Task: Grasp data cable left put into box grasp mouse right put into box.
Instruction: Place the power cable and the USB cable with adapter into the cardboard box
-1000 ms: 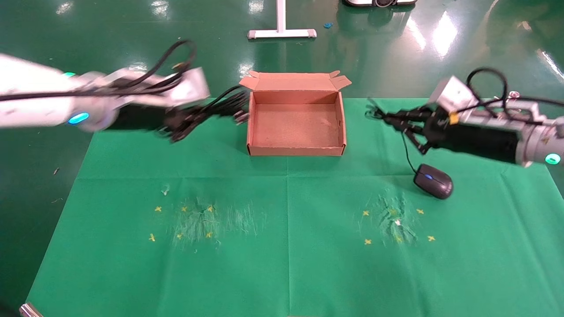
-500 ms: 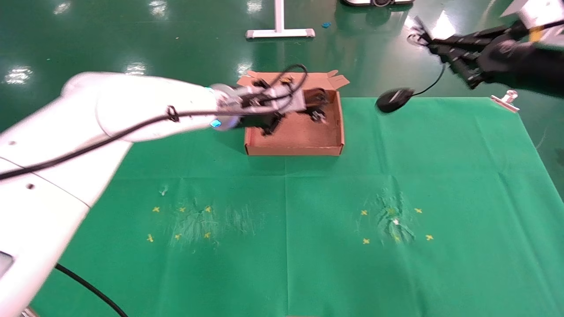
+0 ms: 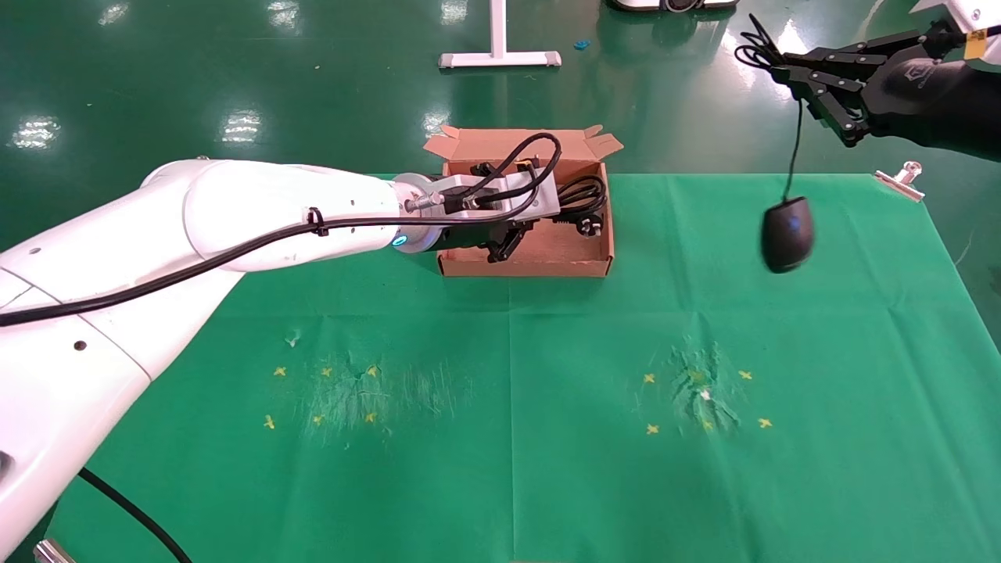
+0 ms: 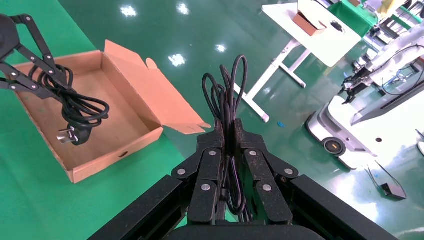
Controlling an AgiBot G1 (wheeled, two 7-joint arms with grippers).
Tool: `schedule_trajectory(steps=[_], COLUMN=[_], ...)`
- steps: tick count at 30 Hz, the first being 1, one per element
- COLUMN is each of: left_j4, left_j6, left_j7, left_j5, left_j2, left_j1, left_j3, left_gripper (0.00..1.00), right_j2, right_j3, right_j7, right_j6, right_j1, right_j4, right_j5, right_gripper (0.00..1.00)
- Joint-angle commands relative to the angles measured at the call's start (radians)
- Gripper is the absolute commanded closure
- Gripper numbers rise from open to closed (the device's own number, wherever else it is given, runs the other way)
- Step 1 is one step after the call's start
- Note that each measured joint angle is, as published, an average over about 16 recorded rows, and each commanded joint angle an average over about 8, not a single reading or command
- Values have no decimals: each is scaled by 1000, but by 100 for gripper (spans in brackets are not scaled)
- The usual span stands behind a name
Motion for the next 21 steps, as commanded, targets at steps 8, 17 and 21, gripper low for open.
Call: schedule_trajectory(steps=[8, 17, 21], left_j4=[34, 142, 176], left_j6=[-43, -82, -70], left_j7=[6, -53, -94], left_j5=[-93, -88, -52], left_j2=[-2, -36, -102], left_j1=[-32, -121, -180], left_j3=[92, 136, 147], left_gripper=[0, 0, 0], right_j2=[-5, -22, -36], right_j3=[8, 10, 7], right_j7=[-2, -1, -6], right_j6=[-5, -3, -6], right_j1=[15, 28, 25], right_j4=[2, 14, 25], right_j5=[13, 21, 24], right_gripper=[100, 100, 100])
